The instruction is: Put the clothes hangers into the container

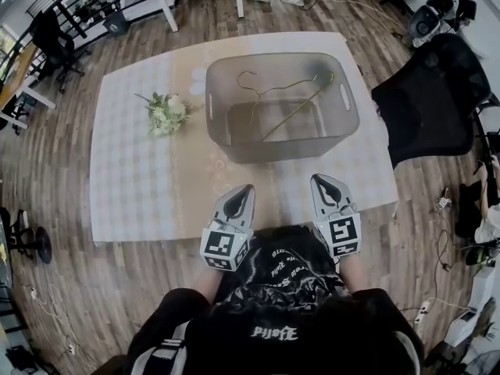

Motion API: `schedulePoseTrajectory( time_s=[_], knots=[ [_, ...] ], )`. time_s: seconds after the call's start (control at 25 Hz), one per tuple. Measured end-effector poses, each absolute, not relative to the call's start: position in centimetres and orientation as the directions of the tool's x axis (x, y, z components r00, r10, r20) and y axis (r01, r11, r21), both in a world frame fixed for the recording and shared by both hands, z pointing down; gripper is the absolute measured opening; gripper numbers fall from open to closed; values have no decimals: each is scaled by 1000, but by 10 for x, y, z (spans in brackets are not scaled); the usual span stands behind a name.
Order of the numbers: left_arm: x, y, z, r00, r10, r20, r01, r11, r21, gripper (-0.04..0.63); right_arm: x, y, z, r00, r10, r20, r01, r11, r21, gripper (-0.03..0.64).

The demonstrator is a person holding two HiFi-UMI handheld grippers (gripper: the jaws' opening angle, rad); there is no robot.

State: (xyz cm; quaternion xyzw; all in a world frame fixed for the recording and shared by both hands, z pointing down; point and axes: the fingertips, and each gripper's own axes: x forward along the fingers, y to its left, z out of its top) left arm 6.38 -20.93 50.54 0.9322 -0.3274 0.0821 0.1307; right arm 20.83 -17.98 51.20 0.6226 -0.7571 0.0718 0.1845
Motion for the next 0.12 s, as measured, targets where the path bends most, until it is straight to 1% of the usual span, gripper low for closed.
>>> schedulePoseTrajectory(
  time_s=[0.12],
  knots=[
    [65,-208,505,773,-588,241,-630,-756,176,20,207,-181,513,-162,-912,376,-967,223,125,8]
  ],
)
